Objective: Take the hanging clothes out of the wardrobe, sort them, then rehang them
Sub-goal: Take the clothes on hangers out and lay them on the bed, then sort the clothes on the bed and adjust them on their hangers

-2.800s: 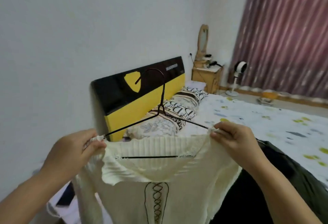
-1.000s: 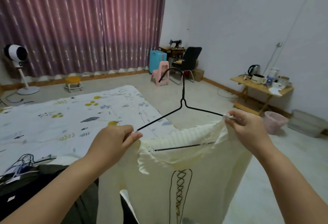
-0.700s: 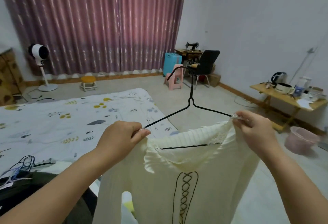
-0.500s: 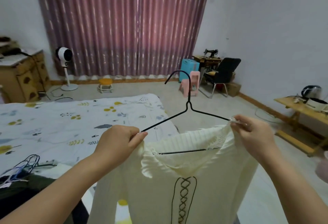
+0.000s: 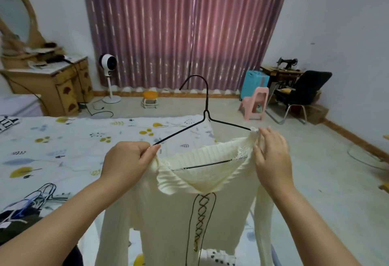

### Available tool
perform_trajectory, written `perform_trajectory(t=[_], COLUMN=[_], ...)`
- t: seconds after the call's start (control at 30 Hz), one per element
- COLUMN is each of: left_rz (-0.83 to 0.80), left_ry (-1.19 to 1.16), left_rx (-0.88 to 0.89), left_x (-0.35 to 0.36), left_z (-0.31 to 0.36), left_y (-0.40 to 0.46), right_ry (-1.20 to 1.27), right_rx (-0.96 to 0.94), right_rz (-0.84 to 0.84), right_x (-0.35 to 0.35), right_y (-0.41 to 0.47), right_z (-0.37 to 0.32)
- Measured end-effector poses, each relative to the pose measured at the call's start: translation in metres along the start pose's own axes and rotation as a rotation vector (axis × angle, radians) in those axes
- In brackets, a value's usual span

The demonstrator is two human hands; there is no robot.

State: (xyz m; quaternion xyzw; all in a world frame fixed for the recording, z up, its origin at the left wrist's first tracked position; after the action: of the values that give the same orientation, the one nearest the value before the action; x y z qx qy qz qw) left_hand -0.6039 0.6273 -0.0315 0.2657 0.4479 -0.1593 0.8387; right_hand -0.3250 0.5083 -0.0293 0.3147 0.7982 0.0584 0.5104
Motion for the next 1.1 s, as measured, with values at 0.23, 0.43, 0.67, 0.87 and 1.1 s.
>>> perform_trajectory(t=[0.23,0.43,0.67,0.87,1.1], left_rz=[0.033,0.058,0.071,0.116,0.084], left_ry=[-0.061,-0.084,-0.121,-0.028,0.171], left_rx=[-0.038,-0.02,-0.139,-0.338,-0.602], left_x=[0.017,0.04,0.076,0.113,0.187], left_z=[-0.044,-0.089,-0.19,-0.329,-0.491], left_y=[0.101,0.195,0.291,0.336,0.324], right_ry=[0.149,0.223,0.134,-0.07,-0.234], right_rx=[0.155,0.191,0.202,0.181,0.078], right_rz=[-0.113,-0.33,-0.476,-0.587,-0.7], right_x=[0.118,0.244,0.347,0.446,0.579], right_y=[0.033,0.071,0.116,0.142,0.171], right_z=[-0.014,-0.038,-0.021,0.009,0.034])
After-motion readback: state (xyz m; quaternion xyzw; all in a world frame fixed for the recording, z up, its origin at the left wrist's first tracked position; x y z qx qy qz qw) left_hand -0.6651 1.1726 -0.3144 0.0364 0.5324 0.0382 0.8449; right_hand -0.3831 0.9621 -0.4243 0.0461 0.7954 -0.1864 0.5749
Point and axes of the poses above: each hand's wrist, its own y-axis towards the middle knuckle, its own x-axis out of the palm, z = x × y, the point moved 6 cm from there along y, towards the middle knuckle, and after that the axes turned 14 degrees about -z, right-handed, at the moved point
